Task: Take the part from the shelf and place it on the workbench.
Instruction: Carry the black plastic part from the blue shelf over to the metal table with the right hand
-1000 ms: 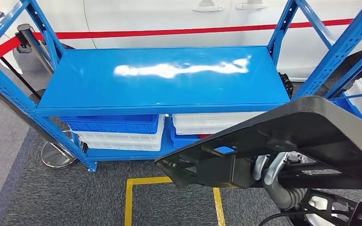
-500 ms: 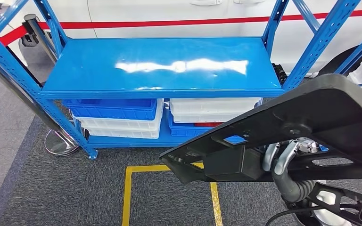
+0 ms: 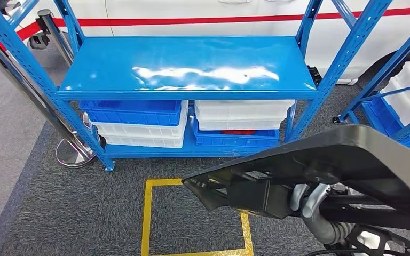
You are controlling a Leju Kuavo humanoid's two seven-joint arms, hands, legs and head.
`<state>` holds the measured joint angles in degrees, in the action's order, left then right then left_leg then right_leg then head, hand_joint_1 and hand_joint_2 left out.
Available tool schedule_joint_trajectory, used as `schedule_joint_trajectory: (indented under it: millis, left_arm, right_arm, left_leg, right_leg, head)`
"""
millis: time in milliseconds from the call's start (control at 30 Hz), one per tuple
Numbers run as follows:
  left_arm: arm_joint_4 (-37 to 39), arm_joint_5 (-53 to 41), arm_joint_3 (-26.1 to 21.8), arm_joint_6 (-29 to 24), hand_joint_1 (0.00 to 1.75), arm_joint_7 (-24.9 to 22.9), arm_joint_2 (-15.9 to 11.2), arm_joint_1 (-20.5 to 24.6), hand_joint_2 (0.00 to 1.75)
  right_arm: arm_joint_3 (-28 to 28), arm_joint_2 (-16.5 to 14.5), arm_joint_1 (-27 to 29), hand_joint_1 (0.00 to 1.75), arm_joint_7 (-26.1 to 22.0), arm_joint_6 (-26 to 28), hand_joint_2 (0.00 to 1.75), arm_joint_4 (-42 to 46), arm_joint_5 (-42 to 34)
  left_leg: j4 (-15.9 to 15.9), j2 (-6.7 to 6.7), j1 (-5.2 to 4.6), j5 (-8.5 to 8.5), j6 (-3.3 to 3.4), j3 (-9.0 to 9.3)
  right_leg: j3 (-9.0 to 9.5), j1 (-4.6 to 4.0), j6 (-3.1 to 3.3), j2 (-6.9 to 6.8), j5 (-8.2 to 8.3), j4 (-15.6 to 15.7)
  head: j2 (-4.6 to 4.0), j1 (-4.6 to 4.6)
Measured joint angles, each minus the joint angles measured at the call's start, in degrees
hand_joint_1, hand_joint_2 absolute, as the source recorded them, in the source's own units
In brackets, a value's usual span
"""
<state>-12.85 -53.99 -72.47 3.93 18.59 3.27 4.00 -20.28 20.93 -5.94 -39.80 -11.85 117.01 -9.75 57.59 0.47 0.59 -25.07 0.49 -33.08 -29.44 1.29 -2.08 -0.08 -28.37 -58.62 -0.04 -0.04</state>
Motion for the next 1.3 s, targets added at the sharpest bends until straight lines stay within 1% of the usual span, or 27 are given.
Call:
schedule_joint_trajectory:
  millis: [100,133,200,267,300,333,367,400,433,467,533,600,667,733,767,800,833,867,900,967,1000,1033,1100,1133,1200,1233,1300]
  left_arm:
    - [0.0,-0.1,0.1,0.1,0.0,0.1,-0.3,0.1,1.75]
    - [0.0,-0.2,0.2,0.2,0.0,0.1,-0.4,0.1,1.75]
    - [0.0,-0.2,0.2,0.4,0.0,0.1,-0.7,0.1,1.75]
    - [0.0,-0.3,0.3,0.5,0.0,0.1,-0.8,0.1,1.75]
    - [0.0,-0.2,0.3,0.5,0.0,0.1,-0.9,0.1,1.75]
    - [0.0,-0.2,0.2,0.4,0.0,0.1,-1.0,0.0,1.75]
    - [0.0,0.0,0.2,0.2,0.0,0.1,-1.1,0.0,1.75]
    - [0.0,0.1,0.2,0.0,0.0,0.0,-1.2,0.0,1.75]
    - [0.0,0.1,0.2,-0.3,0.0,-0.2,-1.3,0.0,1.75]
    - [0.0,0.2,0.2,-0.6,0.0,-0.3,-1.5,0.0,1.75]
    - [0.0,0.4,0.2,-1.1,0.0,-0.6,-1.7,-0.2,1.75]
    - [0.0,0.6,0.1,-1.7,0.0,-0.8,-1.6,-0.2,1.75]
    - [0.0,0.7,0.0,-2.3,0.0,-1.0,-1.6,-0.1,1.75]
    - [0.0,0.7,-0.1,-2.8,0.0,-1.1,-1.6,-0.1,1.75]
    - [0.0,0.7,-0.2,-3.0,0.0,-1.2,-1.6,-0.1,1.75]
    - [0.0,0.8,-0.3,-3.2,0.0,-1.3,-1.6,-0.1,1.75]
    - [0.0,0.9,-0.4,-3.3,0.0,-1.4,-1.6,-0.1,1.75]
    - [0.0,1.0,-0.5,-3.4,0.0,-1.5,-1.5,-0.1,1.75]
    - [0.0,1.1,-0.6,-3.5,0.0,-1.6,-1.5,-0.1,1.75]
    - [0.0,1.2,-0.8,-3.6,0.0,-1.6,-1.5,-0.1,1.75]
    - [0.0,1.2,-0.8,-3.6,0.0,-1.6,-1.4,-0.1,1.75]
    - [0.0,1.2,-0.9,-3.7,0.0,-1.6,-1.4,-0.1,1.75]
    - [0.0,1.3,-1.0,-3.9,0.0,-1.5,-1.4,0.0,1.75]
    - [0.0,1.3,-1.1,-4.2,0.0,-1.4,-1.4,0.0,1.75]
    - [0.0,1.2,-1.3,-4.7,0.0,-1.1,-1.3,0.0,1.75]
    - [0.0,1.1,-1.3,-4.9,0.0,-1.1,-1.3,-0.1,1.75]
    - [0.0,0.7,-1.4,-4.9,0.0,-1.6,-1.3,-0.3,1.75]
  right_arm:
    - [0.0,0.0,0.3,1.66,0.0,0.5,1.75,0.8,0.1]
    - [0.0,0.0,0.4,1.66,0.0,0.6,1.75,1.0,0.1]
    - [-0.1,-0.1,0.6,1.66,0.0,1.0,1.75,1.7,0.6]
    - [-0.5,-0.4,1.3,1.66,0.0,1.4,1.75,2.3,1.7]
    - [-0.8,-0.6,1.7,1.66,0.0,1.5,1.75,2.5,2.5]
    - [-1.1,-0.9,2.1,1.66,0.0,1.6,1.75,2.9,3.3]
    - [-1.4,-1.2,2.5,1.66,0.0,1.5,1.75,3.2,4.0]
    - [-1.7,-1.5,2.8,1.66,0.0,1.4,1.75,3.6,4.7]
    - [-2.0,-1.9,3.1,1.66,0.0,1.2,1.75,4.0,5.4]
    - [-2.2,-2.4,3.3,1.66,0.0,0.9,1.75,4.3,6.2]
    - [-2.7,-3.6,4.1,1.66,0.0,-0.2,1.75,4.9,8.0]
    - [-3.3,-4.6,4.8,1.66,0.0,-1.3,1.75,5.4,9.2]
    - [-3.9,-5.1,5.0,1.66,0.0,-2.2,1.75,5.7,9.3]
    - [-4.1,-5.3,5.2,1.66,0.0,-3.3,1.75,5.9,8.4]
    - [-4.0,-5.3,5.3,1.66,0.0,-4.2,1.75,5.9,7.7]
    - [-3.9,-5.4,5.5,1.66,0.0,-5.7,1.75,5.8,7.1]
    - [-3.5,-5.5,5.7,1.66,0.0,-7.5,1.75,5.8,6.5]
    - [-2.9,-5.7,5.9,1.66,0.0,-9.5,1.75,5.8,6.1]
    - [-2.1,-6.0,6.1,1.66,0.0,-11.3,1.75,5.8,5.9]
    - [-0.6,-6.6,6.2,1.66,0.0,-13.0,1.75,5.8,5.8]
    - [-0.1,-6.9,6.3,1.66,0.0,-13.2,1.75,5.8,5.7]
    - [0.3,-7.1,6.3,1.66,0.0,-13.3,1.75,5.8,5.7]
    - [0.9,-7.6,6.6,1.66,0.0,-13.9,1.75,5.9,6.0]
    - [1.2,-8.0,6.8,1.66,0.0,-14.3,1.75,6.0,6.2]
    - [1.7,-9.1,7.2,1.66,0.0,-15.2,1.75,6.2,7.0]
    - [1.9,-9.7,7.4,1.66,0.0,-15.3,1.75,6.4,7.6]
    - [2.0,-10.8,8.2,1.66,0.0,-14.4,1.75,6.8,9.3]
  left_leg:
    - [0.1,-0.01,0.04,0.4,-1.09,-0.26]
    - [0.8,-0.04,0.09,-0.27,-1.37,-0.61]
    - [5.7,-0.12,0.18,-3.92,-1.72,-2.67]
    - [13.5,-0.14,0.19,-8.16,-1.92,-5.61]
    - [16.1,-0.14,0.19,-9.01,-1.97,-6.38]
    - [16.6,-0.17,0.19,-8.63,-1.93,-6.11]
    - [14.7,-0.3,0.18,-7.25,-1.82,-4.73]
    - [11.1,-0.79,0.18,-5.34,-1.61,-2.51]
    - [7.0,-1.96,0.2,-3.94,-1.32,-0.05]
    - [3.5,-3.09,0.21,-3.02,-1.11,1.86]
    - [0.4,-4.36,0.14,-2.96,-0.86,3.42]
    - [-0.2,-3.23,0.22,-2.78,-0.57,3.37]
    - [-0.7,-1.88,0.52,-2.41,0.1,3.39]
    - [-1.0,-0.57,0.58,-2.2,0.52,3.29]
    - [-0.9,0.11,0.55,-2.17,0.57,3.19]
    - [-0.9,0.79,0.52,-2.17,0.58,3.12]
    - [-0.9,1.47,0.51,-2.18,0.56,3.1]
    - [-0.9,2.08,0.51,-2.22,0.5,3.15]
    - [-0.9,2.64,0.51,-2.3,0.38,3.28]
    - [-0.7,3.59,0.32,-2.58,-0.07,3.55]
    - [-0.6,4.06,0.16,-2.7,-0.36,3.64]
    - [-0.6,4.55,0.01,-2.81,-0.65,3.68]
    - [-0.5,5.5,-0.04,-3.03,-1.29,3.75]
    - [-0.1,5.08,0.07,-3.52,-1.6,3.64]
    - [3.6,2.74,0.34,-6.19,-1.99,2.14]
    - [7.1,1.3,0.4,-8.16,-2.04,0.61]
    - [14.6,0.14,0.41,-11.16,-2.1,-2.84]
  right_leg:
    - [0.14,-0.27,1.31,0.05,-0.06,1.4]
    - [0.0,-0.21,1.87,0.07,0.26,1.6]
    - [-0.47,-0.12,2.82,0.13,0.9,1.8]
    - [-1.2,-0.37,3.25,0.41,1.32,1.7]
    - [-1.51,-0.49,3.3,0.66,1.48,1.6]
    - [-1.76,-0.57,3.3,0.99,1.59,1.4]
    - [-1.93,-0.62,3.27,1.42,1.66,1.3]
    - [-2.04,-0.65,3.22,1.89,1.68,1.1]
    - [-2.22,-0.65,3.12,2.34,1.69,0.9]
    - [-2.45,-0.64,2.93,2.85,1.74,0.7]
    - [-3.02,-0.49,2.31,3.88,2.03,0.4]
    - [-3.45,-0.43,1.59,4.71,2.33,0.3]
    - [-4.49,-0.54,1.04,3.44,1.06,-1.5]
    - [-7.35,-0.47,0.59,1.36,-2.38,-7.5]
    - [-9.17,-0.36,0.37,0.91,-4.04,-11.3]
    - [-10.51,-0.23,0.16,0.7,-4.91,-14.2]
    - [-10.97,-0.11,-0.01,0.54,-4.73,-15.3]
    - [-10.22,-0.01,-0.1,0.29,-3.46,-14.0]
    - [-8.34,0.06,-0.09,-0.31,-1.43,-10.6]
    - [-4.33,-0.25,0.36,-2.93,1.5,-2.8]
    - [-3.23,-0.52,0.75,-3.85,2.09,-0.4]
    - [-2.98,-0.8,1.14,-4.27,2.02,0.4]
    - [-3.3,-0.94,1.87,-3.05,2.18,0.6]
    - [-3.37,-0.85,2.24,-2.46,2.33,0.7]
    - [-3.46,-0.6,3.04,-1.36,2.66,1.0]
    - [-3.55,-0.63,3.29,-0.81,2.72,1.0]
    - [-3.68,-0.73,3.5,0.49,2.78,0.9]
  head:
    - [0.0,-0.03]
    - [0.0,-0.05]
    - [0.0,-0.08]
    - [0.0,-0.09]
    - [0.0,-0.09]
    - [0.0,-0.09]
    - [0.0,-0.09]
    - [0.0,-0.09]
    - [0.0,-0.07]
    - [0.0,-0.06]
    - [0.0,-0.07]
    - [0.0,-0.1]
    - [0.0,0.04]
    - [0.0,0.2]
    - [0.0,0.23]
    - [0.0,0.23]
    - [0.0,0.23]
    - [0.0,0.23]
    - [0.0,0.24]
    - [0.0,0.22]
    - [0.0,0.2]
    - [0.0,0.18]
    - [0.0,0.17]
    - [0.0,0.17]
    - [0.0,0.14]
    - [0.0,0.12]
    - [0.0,0.1]
